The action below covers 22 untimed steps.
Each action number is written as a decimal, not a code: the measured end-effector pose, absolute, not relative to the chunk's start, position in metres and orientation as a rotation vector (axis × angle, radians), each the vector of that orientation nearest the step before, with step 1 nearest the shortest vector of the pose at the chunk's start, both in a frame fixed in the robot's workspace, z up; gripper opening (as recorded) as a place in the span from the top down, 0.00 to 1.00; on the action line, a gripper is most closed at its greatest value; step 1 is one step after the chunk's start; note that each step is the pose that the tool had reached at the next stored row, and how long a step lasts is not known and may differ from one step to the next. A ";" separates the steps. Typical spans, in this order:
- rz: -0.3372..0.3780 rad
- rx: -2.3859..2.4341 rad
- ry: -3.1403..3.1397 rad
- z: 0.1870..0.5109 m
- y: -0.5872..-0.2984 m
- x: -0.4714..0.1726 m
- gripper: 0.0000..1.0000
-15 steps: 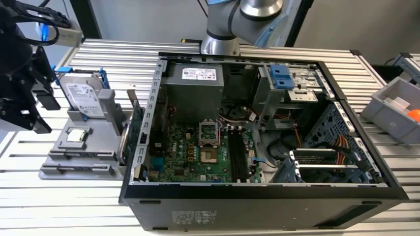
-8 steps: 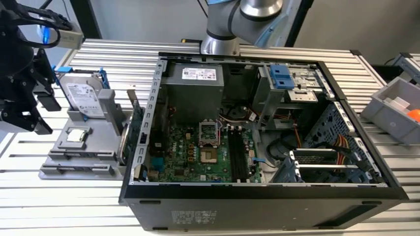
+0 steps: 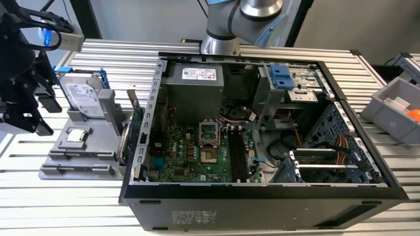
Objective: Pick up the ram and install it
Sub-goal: 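Pick up the ram and move it above insertion slot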
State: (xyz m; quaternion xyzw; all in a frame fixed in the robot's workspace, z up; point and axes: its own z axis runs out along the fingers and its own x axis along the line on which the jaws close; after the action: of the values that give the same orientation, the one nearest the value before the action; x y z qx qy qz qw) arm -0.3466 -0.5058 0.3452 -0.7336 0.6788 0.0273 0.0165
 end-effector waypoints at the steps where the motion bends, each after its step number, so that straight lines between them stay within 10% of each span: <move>1: 0.085 -2.281 2.110 0.345 -0.506 -0.347 0.00; 22: 0.085 -2.281 2.110 0.338 -0.506 -0.347 0.00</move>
State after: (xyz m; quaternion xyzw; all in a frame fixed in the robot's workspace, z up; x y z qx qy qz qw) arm -0.3466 -0.5058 0.3384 -0.7336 0.6788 0.0272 0.0166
